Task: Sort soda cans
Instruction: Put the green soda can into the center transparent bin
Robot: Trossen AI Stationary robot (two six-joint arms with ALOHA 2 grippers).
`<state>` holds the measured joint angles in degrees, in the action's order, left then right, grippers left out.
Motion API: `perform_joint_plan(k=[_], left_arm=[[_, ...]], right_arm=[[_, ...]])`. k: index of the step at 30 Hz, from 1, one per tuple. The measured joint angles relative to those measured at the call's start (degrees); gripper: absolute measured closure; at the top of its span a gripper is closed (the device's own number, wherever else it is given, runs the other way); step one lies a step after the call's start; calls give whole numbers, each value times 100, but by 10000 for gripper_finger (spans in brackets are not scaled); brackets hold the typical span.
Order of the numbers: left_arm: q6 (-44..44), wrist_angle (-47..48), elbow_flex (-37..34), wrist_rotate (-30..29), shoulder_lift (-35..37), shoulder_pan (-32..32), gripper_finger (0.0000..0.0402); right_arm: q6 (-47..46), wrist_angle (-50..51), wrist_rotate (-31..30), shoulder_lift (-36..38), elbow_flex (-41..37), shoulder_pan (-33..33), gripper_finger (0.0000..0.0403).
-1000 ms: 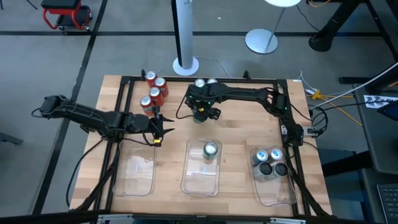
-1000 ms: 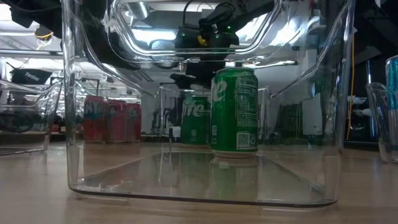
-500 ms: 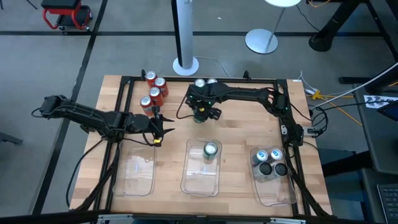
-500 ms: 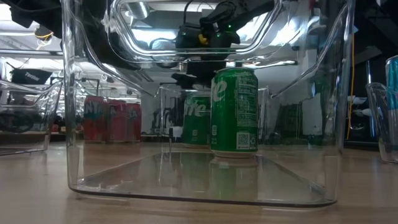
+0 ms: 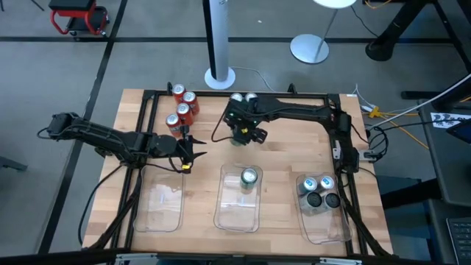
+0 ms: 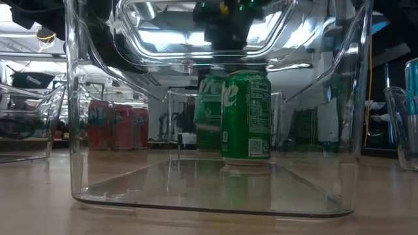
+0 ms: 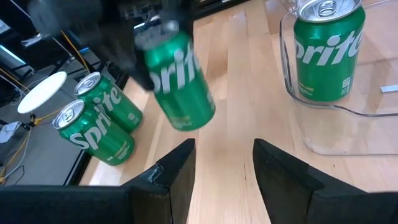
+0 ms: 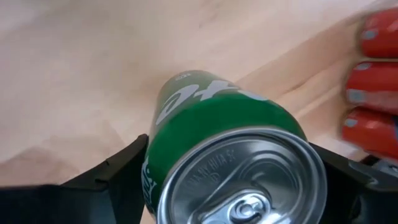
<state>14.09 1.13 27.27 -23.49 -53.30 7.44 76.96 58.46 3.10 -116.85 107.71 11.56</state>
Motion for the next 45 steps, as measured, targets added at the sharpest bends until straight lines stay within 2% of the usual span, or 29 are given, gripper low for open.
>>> perform_joint_plan(k=[8, 18, 31, 45], left_arm=[[0, 1, 0, -1, 0, 1, 249], [-15, 15, 0, -2, 0, 0, 249], [-20, 44, 0, -2, 2, 0, 249], [-101, 128, 0, 0, 4, 0, 249]], right_arm=[[-365, 0, -15, 445, 8, -471, 84], [-718, -99, -367, 818, 18, -1170, 84], [-933, -477, -345, 849, 18, -1993, 84], [-1222, -454, -304, 278, 14, -2055, 84]])
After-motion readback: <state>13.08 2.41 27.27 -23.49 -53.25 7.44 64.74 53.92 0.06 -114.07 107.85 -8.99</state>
